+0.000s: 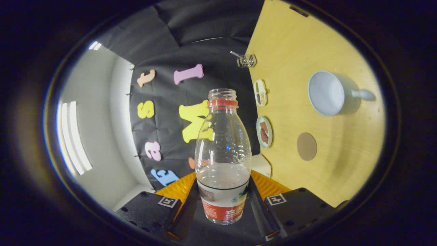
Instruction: Take the bottle from table, then pour the juice into the cup, finally place the bottle on the coaster
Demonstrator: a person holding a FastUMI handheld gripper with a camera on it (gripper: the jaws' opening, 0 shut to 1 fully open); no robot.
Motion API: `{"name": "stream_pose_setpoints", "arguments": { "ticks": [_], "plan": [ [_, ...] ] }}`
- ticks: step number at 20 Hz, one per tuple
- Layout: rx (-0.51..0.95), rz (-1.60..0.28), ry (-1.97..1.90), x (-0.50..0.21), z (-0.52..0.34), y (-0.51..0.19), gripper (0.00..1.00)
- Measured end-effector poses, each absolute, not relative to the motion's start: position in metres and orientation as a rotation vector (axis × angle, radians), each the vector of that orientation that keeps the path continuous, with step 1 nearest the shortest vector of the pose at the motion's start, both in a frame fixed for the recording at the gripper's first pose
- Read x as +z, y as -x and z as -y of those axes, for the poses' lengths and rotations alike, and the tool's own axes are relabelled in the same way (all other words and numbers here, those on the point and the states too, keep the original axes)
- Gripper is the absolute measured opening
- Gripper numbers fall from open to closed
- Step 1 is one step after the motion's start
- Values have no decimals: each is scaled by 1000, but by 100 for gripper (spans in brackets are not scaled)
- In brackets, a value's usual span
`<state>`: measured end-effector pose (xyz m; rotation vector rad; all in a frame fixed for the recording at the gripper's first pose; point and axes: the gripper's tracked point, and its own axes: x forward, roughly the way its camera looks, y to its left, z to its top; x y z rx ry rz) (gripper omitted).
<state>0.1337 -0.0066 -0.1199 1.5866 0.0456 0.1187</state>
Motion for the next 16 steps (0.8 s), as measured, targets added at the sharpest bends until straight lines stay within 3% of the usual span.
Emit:
{"name": "stream_pose_setpoints", "arguments": {
  "ticks": [5, 10, 16],
  "plan": [
    [56, -82, -1302, -124, 16, -134, 79],
    [59, 10, -1116, -104, 24, -129, 79],
    [-31, -6, -630, -111, 19, -142, 79]
  ]
}}
